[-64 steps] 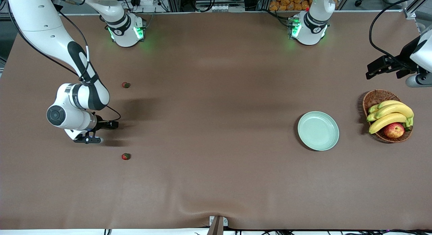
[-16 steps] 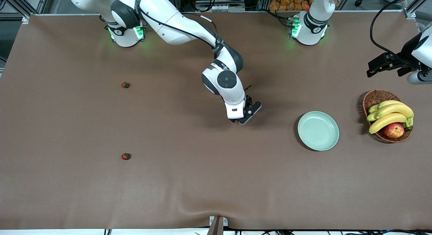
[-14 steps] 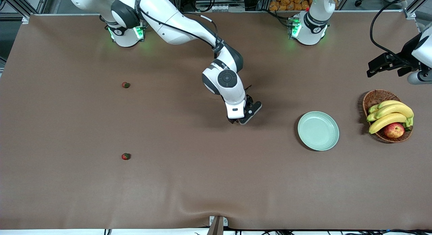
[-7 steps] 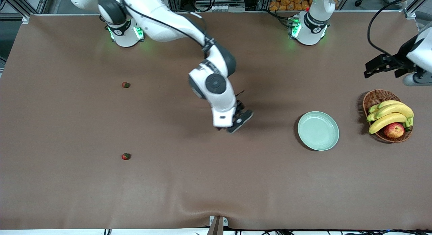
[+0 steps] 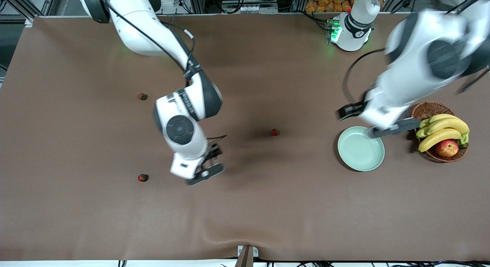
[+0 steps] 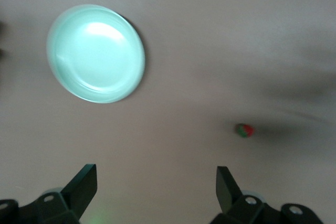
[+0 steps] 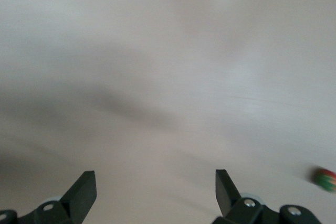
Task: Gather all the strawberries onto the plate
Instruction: 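Grasp the strawberry with the left gripper while the right gripper reaches another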
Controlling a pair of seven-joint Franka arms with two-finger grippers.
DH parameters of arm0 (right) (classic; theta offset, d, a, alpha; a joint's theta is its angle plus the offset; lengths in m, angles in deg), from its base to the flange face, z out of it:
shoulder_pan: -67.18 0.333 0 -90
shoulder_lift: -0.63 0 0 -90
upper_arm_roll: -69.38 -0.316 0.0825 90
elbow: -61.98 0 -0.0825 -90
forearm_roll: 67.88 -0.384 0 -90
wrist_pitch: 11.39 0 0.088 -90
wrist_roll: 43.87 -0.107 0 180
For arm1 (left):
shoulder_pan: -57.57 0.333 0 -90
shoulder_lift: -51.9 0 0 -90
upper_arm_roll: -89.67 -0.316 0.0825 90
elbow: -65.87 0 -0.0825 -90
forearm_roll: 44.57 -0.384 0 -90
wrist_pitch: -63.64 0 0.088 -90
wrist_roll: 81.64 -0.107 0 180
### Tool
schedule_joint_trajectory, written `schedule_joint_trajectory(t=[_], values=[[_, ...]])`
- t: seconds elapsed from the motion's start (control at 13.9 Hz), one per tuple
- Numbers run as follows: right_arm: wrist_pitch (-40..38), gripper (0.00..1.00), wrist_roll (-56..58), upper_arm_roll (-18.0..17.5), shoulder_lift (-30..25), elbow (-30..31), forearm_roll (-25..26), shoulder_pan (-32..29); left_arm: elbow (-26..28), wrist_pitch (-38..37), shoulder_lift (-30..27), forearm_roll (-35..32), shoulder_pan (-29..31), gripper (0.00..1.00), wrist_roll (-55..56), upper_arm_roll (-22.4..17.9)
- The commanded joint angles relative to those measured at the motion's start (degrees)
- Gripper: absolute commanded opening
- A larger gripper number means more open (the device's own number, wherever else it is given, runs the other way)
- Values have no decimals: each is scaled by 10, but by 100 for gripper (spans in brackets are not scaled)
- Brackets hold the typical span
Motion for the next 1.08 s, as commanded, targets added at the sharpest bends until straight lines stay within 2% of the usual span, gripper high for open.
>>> schedule_joint_trajectory(t=[0.0,0.29,0.43,0.72,0.93,1.01], values=[[4,100,-4,51,-45,70,-1,-3,-12,51,72,-12,-53,100,150,-1],[10,100,-2,54,-106,158,-2,-75,-13,155,169,-34,-141,100,426,-2],[4,100,0,53,-114,171,-21,-91,-12,184,202,-38,-156,100,497,-2],[2,100,-2,54,-117,181,-24,-92,-10,218,241,-39,-171,100,643,-5],[0,100,-2,54,-117,182,-23,-92,-1,220,251,-39,-179,100,693,-6],[0,100,-2,54,-117,183,-23,-92,4,223,253,-39,-179,97,696,-7]])
